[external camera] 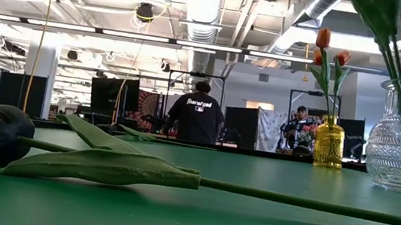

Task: Sort flowers into vase by color
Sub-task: Put the middle black tulip into the bottom transparent flower vase

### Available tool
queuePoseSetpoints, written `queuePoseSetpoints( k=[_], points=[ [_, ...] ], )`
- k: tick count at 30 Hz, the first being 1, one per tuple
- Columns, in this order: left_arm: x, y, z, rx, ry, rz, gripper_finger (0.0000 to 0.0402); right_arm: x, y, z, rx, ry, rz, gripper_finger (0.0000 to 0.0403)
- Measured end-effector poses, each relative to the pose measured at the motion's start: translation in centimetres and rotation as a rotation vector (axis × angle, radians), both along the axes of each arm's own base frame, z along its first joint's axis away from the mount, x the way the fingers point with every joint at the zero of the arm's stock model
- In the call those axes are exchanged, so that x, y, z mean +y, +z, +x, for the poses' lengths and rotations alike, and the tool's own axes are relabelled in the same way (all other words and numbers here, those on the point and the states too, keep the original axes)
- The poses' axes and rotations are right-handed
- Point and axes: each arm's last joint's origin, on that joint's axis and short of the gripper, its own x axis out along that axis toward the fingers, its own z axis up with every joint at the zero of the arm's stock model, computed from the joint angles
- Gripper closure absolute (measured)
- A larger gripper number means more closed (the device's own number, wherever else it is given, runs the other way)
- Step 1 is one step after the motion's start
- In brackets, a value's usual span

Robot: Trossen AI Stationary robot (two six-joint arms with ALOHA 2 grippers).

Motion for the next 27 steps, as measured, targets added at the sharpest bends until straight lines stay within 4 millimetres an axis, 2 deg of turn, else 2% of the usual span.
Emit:
queuePoseSetpoints(
  k=[8, 13, 16, 23, 27],
  points=[
    [0.0, 0.0, 0.0, 0.001, 0.004, -0.012, 0.0401, 0.1, -1.1, -1.2, 0.215, -0.003, 0.118, 0.0173],
    [0.0, 0.0, 0.0, 0.001, 0.005, -0.012, 0.0401, -0.4, -0.9, -1.8, 0.259, 0.045, 0.042, 0.0173],
    [0.0, 0.0, 0.0, 0.001, 0.003, -0.005, 0.0401, -1.0, -0.2, -2.0, 0.223, 0.016, -0.048, 0.0173],
    [0.0, -0.1, 0.0, 0.010, 0.003, -0.002, 0.0401, -2.3, 3.1, -2.2, 0.027, -0.045, -0.218, 0.0173],
    [0.0, -0.1, 0.0, 0.011, 0.003, -0.006, 0.0401, -3.1, 4.9, -2.4, -0.066, -0.029, -0.401, 0.0173]
  ],
)
